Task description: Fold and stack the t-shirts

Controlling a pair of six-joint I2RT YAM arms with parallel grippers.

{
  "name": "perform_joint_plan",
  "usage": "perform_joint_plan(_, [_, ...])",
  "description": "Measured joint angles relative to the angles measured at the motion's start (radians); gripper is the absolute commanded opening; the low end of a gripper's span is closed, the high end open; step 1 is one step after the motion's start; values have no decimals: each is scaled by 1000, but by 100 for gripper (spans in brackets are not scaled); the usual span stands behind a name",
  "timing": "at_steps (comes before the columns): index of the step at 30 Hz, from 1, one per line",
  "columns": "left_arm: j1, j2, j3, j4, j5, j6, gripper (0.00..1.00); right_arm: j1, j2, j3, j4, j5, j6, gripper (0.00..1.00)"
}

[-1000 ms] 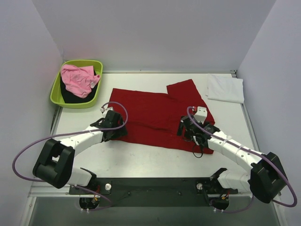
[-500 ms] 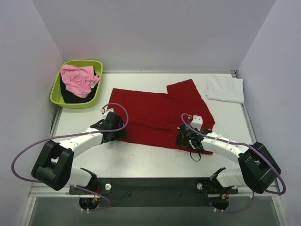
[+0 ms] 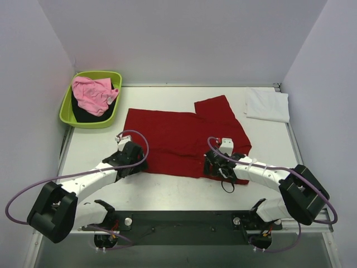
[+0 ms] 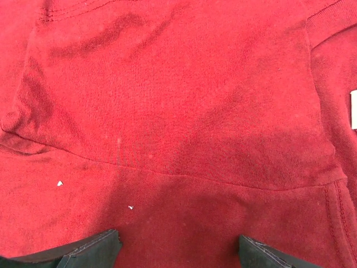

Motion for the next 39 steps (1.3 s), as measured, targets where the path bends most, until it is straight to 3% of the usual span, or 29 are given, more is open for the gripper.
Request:
perform_joint_plan(8, [-107, -100, -59, -56, -50, -124, 84, 23, -19, 3, -66, -17, 30, 88])
perform_joint_plan(17, [-166, -341, -128, -262, -50, -249, 80, 90, -164, -50, -219, -43, 105, 88])
perform_joint_plan(24, [-181, -388, -42, -356, -63, -230, 81, 105, -320, -40, -294, -24, 107, 89])
perform_joint_plan(25, [-181, -369, -9, -354, -66, -220, 85, 105, -333, -28, -299, -21, 104, 89])
perform_joint_plan(30, [-181, -240, 67, -214, -56, -164, 97, 107, -344, 35, -299, -6, 78, 89])
perform_joint_plan(39, [-180, -11, 44, 134, 6, -87, 98, 124, -361, 35, -271, -6, 50, 90])
